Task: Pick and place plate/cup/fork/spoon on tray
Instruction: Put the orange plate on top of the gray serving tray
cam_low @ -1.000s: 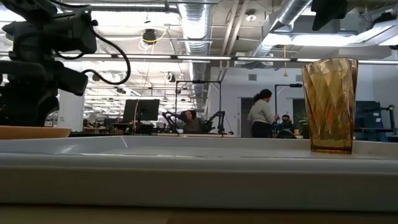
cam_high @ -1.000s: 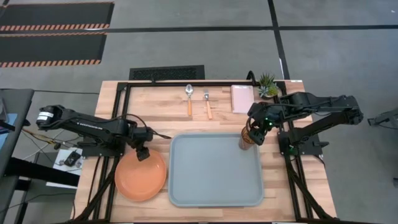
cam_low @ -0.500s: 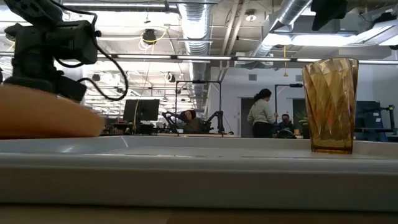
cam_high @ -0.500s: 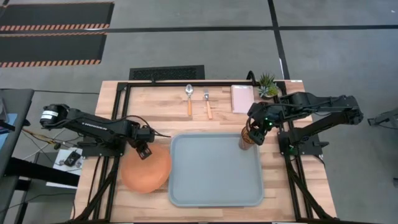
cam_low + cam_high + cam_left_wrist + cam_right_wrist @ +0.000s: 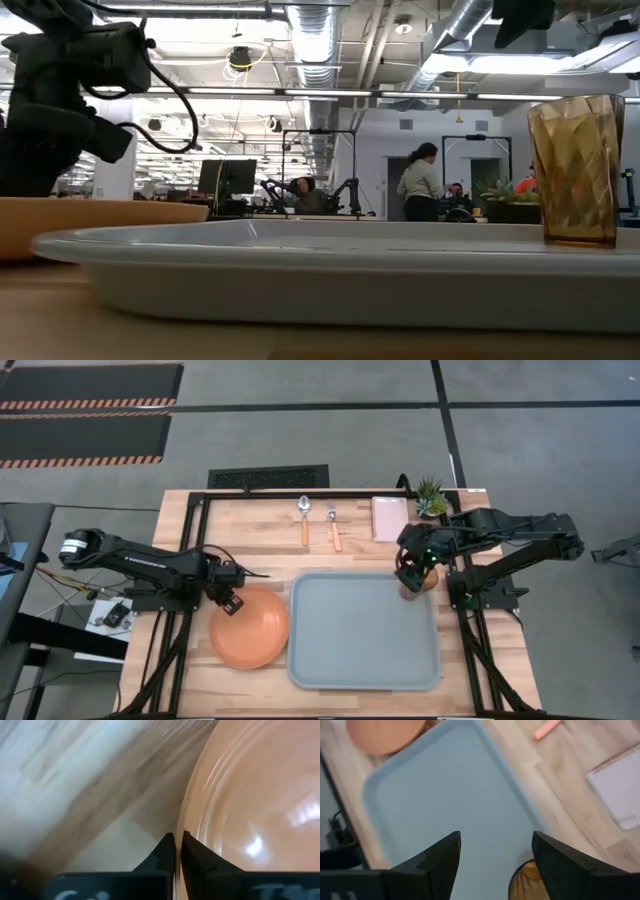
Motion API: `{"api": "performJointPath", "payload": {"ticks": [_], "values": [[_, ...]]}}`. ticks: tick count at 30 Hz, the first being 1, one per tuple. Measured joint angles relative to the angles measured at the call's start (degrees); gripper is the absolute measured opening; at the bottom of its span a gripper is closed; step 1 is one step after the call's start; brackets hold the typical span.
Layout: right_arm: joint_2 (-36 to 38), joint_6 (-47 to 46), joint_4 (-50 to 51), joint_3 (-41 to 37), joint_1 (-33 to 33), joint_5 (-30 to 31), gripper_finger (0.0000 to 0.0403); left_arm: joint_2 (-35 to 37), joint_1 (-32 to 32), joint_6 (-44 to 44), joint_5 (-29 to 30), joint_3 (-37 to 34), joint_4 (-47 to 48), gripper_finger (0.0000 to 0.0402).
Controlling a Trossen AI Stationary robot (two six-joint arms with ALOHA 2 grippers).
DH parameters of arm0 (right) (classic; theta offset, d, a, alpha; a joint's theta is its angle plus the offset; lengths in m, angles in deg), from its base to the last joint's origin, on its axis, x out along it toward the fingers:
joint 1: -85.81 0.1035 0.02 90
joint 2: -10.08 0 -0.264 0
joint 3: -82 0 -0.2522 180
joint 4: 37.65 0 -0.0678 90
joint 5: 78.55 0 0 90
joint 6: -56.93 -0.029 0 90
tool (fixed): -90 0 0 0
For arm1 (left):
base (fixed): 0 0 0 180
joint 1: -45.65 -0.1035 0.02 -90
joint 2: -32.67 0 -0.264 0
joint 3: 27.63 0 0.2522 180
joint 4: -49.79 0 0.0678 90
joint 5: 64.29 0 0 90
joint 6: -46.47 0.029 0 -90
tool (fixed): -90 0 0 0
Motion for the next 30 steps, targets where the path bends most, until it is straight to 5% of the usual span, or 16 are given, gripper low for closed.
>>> {"api": "performJointPath", "payload": {"ticks": [5, 12, 17, 25, 30], "values": [[-0.1, -0.41, -2.44, 0.0, -0.07, 2.1, 0.0269, 5.52, 0.0, -6.6, -1.39, 3.91, 2.72, 0.0001], [-1.99, 2.4, -12.97, 0.09, -0.19, 2.41, 0.0269, 12.48, -0.01, -12.93, 5.33, 13.78, 12.52, 0.0001], [-5.88, 5.47, -18.16, 0.04, -1.78, 2.51, 0.0269, 14.66, -0.04, -16.92, 11.58, 18.56, 12.44, 0.0001], [-15.39, 8.84, -33.07, -0.02, -7.33, 1.84, 0.0269, 13.19, -0.06, -16.0, 30.56, 23.99, 3.05, 0.0001], [-15.53, 8.83, -40.22, -0.02, -8.11, 2.38, 0.0269, 10.75, 0.02, -15.91, 33.67, 24.22, 3.22, 0.0]]}}
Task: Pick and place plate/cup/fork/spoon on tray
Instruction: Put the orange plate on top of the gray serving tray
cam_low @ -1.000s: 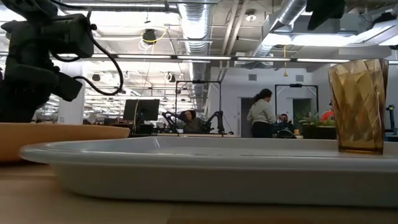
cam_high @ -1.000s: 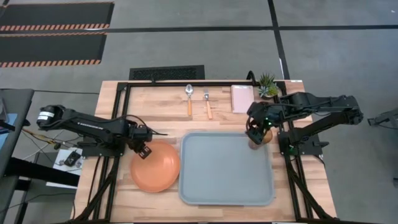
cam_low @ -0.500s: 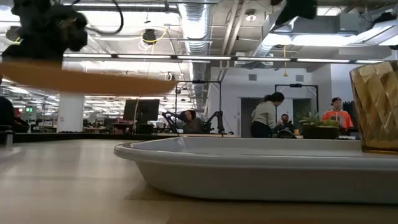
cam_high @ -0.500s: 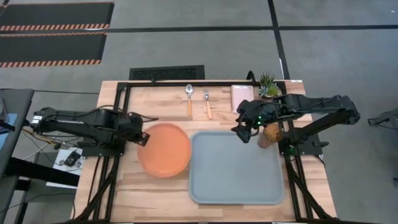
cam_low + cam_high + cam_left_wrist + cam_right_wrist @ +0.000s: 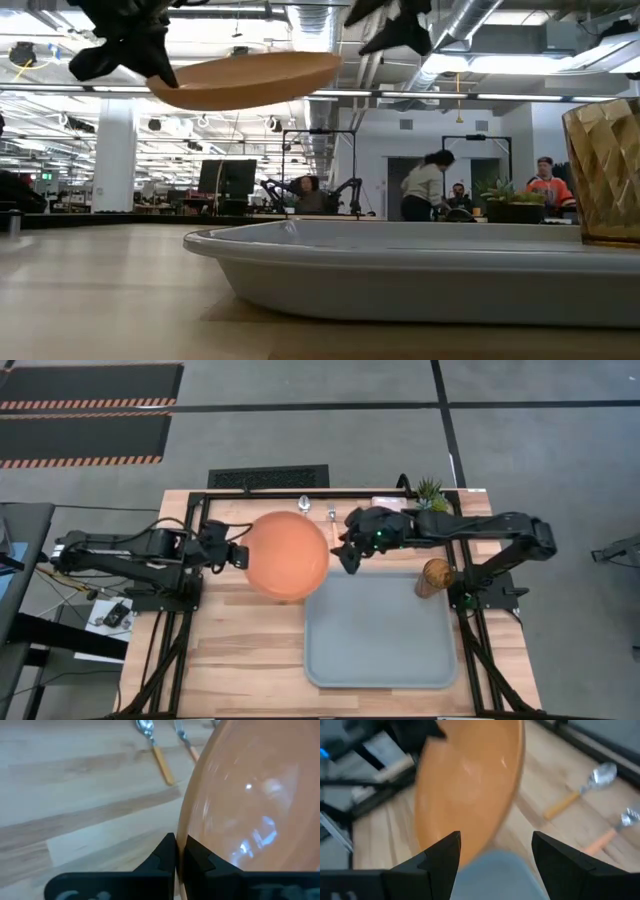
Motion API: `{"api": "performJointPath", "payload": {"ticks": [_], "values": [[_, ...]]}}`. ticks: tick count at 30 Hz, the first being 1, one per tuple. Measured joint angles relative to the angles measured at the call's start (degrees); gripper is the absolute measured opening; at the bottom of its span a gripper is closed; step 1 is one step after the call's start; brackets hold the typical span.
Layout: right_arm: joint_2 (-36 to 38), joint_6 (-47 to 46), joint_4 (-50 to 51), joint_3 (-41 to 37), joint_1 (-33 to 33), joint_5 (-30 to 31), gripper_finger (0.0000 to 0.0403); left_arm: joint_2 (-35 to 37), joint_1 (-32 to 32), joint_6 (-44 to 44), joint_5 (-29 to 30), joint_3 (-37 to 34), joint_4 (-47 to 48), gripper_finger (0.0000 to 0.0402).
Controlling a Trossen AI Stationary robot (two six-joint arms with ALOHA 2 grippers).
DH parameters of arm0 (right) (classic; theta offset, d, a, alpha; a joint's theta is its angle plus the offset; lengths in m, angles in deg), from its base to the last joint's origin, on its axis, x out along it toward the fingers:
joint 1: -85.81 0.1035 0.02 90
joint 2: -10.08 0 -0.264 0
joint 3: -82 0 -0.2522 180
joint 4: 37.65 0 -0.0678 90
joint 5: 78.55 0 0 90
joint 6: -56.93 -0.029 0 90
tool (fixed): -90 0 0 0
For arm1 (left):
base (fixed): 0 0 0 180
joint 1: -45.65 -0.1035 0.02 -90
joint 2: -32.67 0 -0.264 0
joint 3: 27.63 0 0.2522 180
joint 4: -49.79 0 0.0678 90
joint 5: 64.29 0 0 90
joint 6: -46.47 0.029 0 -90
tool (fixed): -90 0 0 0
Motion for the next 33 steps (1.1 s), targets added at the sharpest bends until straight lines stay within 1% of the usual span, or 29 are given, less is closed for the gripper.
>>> {"api": "performJointPath", "payload": {"ticks": [1, 9, 13, 20, 22, 24, 26, 28, 31, 32, 33], "values": [[0.13, 0.0, -1.16, 0.11, -0.16, 0.6, 0.0269, -0.45, 0.0, 0.1, 0.27, 0.04, -0.99, 0.0], [0.78, -0.15, -0.12, 0.0, -2.12, 4.22, 0.0269, -3.99, 0.15, 2.96, 1.36, 0.06, -6.6, 0.0], [0.78, -0.15, -0.01, 0.0, -2.21, 4.2, 0.0269, -4.37, 0.15, 3.94, 1.5, 0.05, -10.2, 0.0], [0.78, -0.13, 1.25, 0.0, -2.19, 4.18, 0.0268, -4.16, 0.13, 5.23, 3.64, 0.05, -14.75, 0.0], [0.78, -0.13, 1.46, 0.0, -2.19, 4.16, 0.0262, -4.16, 0.13, 5.54, 3.59, 0.05, -15.7, 0.0], [0.78, -0.38, 1.39, 0.0, -2.16, 4.16, 0.0242, -4.16, 0.13, 5.66, 3.59, 0.05, -16.09, 0.0], [0.78, -1.36, 1.47, 0.0, -2.15, 4.12, 0.0202, -4.16, 0.13, 5.66, 3.71, 0.05, -16.17, 0.0], [0.78, -1.5, 1.48, 0.0, -2.16, 3.98, 0.0145, -4.16, 0.13, 5.88, 3.99, 0.05, -16.68, 0.0], [0.78, -2.34, 2.21, 0.02, -2.19, 5.11, 0.0045, -4.16, 0.13, 7.6, 4.2, 0.05, -18.05, 0.0], [0.78, -2.41, 2.37, 0.02, -2.32, 5.84, 0.0026, -4.16, 0.19, 8.43, 4.22, 0.05, -18.98, 0.0], [0.78, -2.53, 2.3, 0.02, -2.44, 5.79, 0.0019, -4.16, 0.2, 9.24, 4.37, 0.05, -19.84, 0.0001]]}}
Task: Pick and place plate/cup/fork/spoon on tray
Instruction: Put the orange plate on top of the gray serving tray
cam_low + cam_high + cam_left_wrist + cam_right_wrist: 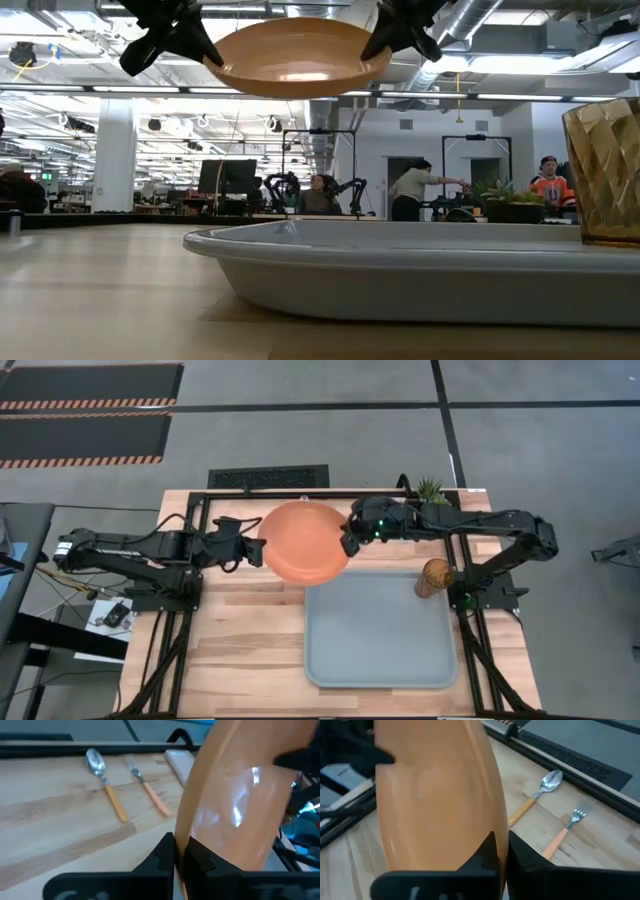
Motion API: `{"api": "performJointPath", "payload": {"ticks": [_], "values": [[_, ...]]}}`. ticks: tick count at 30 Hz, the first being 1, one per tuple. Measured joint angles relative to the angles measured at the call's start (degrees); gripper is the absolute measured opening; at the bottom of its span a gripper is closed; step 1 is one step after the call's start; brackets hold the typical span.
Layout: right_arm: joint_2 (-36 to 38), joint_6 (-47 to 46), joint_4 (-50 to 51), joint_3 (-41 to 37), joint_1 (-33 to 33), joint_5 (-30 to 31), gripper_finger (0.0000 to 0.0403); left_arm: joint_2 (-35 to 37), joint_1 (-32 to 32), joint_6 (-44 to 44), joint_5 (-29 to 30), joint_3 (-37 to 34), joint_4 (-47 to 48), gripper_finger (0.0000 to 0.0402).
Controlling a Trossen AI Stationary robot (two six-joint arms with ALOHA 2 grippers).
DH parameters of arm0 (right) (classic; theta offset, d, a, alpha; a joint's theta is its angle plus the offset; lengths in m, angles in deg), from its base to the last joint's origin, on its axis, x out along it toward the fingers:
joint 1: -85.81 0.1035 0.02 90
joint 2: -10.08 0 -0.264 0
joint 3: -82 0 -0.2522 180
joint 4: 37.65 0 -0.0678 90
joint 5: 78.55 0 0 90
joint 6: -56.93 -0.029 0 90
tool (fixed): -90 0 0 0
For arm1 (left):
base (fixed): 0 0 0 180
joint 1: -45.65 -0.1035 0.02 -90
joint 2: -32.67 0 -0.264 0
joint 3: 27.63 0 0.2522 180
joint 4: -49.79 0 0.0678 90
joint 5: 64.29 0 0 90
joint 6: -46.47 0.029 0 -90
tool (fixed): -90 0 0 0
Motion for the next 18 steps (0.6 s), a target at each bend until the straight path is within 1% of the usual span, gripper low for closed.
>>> {"api": "performJointPath", "payload": {"ticks": [2, 4, 7, 10, 14, 16, 18], "values": [[0.04, -0.98, 0.12, 0.0, -0.15, 0.11, 0.002, 0.0, -0.08, 0.66, 0.17, 0.0, -0.56, 0.0007], [0.33, -1.26, 0.84, -0.02, -0.17, -0.02, 0.0013, 0.02, 0.05, 2.05, -0.75, 0.0, -0.94, 0.0024], [2.52, -1.31, 1.96, -0.04, -0.26, -2.57, 0.0009, 0.38, 0.17, 4.78, -3.47, 0.09, -2.82, 0.0071], [5.92, -2.3, 5.47, -0.02, -0.04, -4.67, 0.0008, 0.68, 0.37, 7.28, -6.98, 0.13, -6.24, 0.0131], [10.04, -3.25, 15.84, 0.09, 1.66, -5.03, 0.0008, 1.57, 0.31, 10.8, -11.76, 0.02, -10.79, 0.0199], [11.91, -2.31, 23.64, 0.11, 3.13, -7.67, 0.0007, 2.37, 0.18, 12.01, -12.83, 0.03, -11.84, 0.0221], [12.61, -0.9, 28.94, -0.05, 5.24, -7.77, 0.0006, 3.02, -0.01, 12.25, -12.32, 0.03, -12.76, 0.0234]]}}
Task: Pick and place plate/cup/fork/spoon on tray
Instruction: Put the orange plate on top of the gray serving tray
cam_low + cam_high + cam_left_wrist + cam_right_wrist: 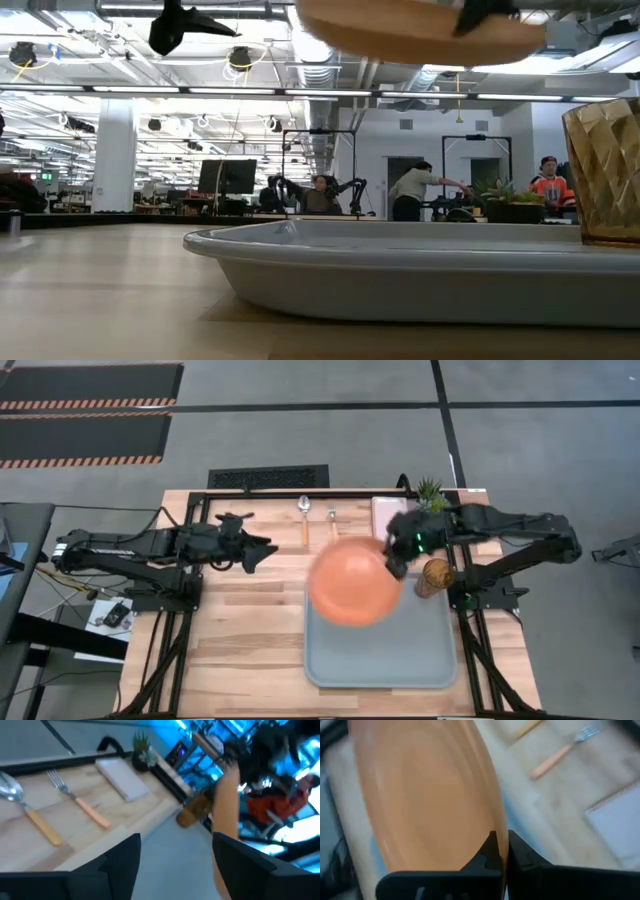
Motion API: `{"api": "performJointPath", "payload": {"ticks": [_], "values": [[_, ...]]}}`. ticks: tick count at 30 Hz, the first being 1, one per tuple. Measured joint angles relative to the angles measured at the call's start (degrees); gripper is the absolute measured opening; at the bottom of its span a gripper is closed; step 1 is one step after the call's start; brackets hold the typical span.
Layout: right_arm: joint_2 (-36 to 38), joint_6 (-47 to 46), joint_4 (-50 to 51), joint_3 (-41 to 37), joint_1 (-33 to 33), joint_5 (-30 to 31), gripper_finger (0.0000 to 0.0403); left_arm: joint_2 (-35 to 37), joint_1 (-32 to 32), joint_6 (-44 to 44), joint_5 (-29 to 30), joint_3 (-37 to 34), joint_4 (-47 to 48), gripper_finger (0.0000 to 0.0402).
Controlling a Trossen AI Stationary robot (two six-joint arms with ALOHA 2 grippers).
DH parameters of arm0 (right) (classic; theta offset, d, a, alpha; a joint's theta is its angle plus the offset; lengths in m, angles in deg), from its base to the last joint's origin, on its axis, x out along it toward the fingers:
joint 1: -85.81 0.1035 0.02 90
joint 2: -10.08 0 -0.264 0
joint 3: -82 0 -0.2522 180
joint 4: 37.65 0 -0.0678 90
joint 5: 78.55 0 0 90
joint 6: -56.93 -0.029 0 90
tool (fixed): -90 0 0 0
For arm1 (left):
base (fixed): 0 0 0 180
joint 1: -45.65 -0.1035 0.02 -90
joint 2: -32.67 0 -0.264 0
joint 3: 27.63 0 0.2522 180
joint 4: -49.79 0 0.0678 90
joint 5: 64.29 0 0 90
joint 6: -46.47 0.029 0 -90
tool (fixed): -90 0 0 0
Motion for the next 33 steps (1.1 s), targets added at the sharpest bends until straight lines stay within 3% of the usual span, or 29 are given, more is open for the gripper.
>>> {"api": "performJointPath", "payload": {"ticks": [5, 16, 23, 33], "values": [[-2.21, 6.05, 10.94, -0.03, 5.99, -0.35, 0.0006, 1.84, 0.15, 0.87, 2.56, -0.01, 1.56, 0.0239], [-13.64, 26.7, 9.05, 0.03, 7.64, -7.56, 0.0006, 2.18, 0.14, 0.82, 3.56, -0.01, 2.09, 0.024], [-20.64, 41.15, 9.06, 0.05, 7.97, -16.66, 0.0006, 2.18, 0.14, 0.5, 3.61, -0.01, 3.71, 0.024], [-27.58, 50.15, 8.84, 0.05, 7.95, -18.26, 0.0006, 2.16, 0.14, 0.39, 3.66, -0.01, 4.54, 0.024]]}}
